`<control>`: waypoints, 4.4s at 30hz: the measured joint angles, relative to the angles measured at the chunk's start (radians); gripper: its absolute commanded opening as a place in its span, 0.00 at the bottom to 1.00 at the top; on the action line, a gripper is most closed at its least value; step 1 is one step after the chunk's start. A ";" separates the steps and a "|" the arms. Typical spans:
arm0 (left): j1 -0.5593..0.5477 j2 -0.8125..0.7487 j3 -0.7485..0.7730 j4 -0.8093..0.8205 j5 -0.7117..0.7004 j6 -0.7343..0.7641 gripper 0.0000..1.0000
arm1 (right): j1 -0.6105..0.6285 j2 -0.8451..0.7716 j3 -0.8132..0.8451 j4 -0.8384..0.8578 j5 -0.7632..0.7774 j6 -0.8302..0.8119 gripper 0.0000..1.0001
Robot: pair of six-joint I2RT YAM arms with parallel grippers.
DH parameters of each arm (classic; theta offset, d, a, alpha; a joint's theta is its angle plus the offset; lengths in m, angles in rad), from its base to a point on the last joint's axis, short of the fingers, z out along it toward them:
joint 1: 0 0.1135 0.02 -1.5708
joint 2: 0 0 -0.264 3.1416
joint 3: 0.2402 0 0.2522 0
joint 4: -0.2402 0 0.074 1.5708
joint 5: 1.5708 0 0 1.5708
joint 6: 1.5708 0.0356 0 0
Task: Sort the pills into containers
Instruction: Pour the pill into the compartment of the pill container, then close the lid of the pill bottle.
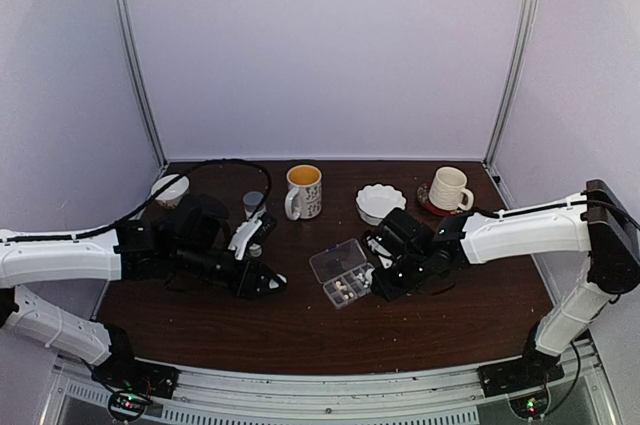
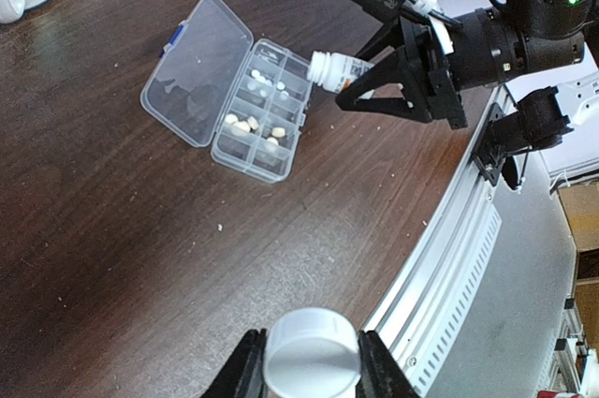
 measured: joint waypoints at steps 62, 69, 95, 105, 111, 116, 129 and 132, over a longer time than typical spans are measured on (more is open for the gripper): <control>0.000 0.014 0.015 0.003 0.016 0.005 0.00 | 0.011 -0.012 0.005 -0.002 0.019 -0.007 0.00; 0.000 0.014 0.015 0.003 0.016 0.005 0.00 | 0.011 -0.061 -0.082 0.084 0.019 -0.011 0.00; 0.000 0.037 0.100 0.005 0.069 -0.013 0.00 | 0.016 -0.503 -0.497 0.741 -0.005 -0.152 0.00; 0.000 0.045 0.159 0.013 0.114 -0.045 0.00 | 0.018 -0.687 -0.559 1.017 -0.108 -0.286 0.02; 0.000 0.043 0.159 0.017 0.125 -0.062 0.00 | 0.018 -0.708 -0.578 1.147 -0.127 -0.303 0.00; 0.000 0.043 0.160 0.017 0.127 -0.069 0.00 | 0.018 -0.675 -0.616 1.377 -0.108 -0.276 0.00; 0.000 0.037 0.163 0.017 0.127 -0.084 0.00 | 0.113 -0.614 -0.632 1.562 0.076 -0.293 0.00; 0.000 0.034 0.163 0.017 0.127 -0.084 0.00 | 0.109 -0.619 -0.591 1.512 0.015 -0.288 0.00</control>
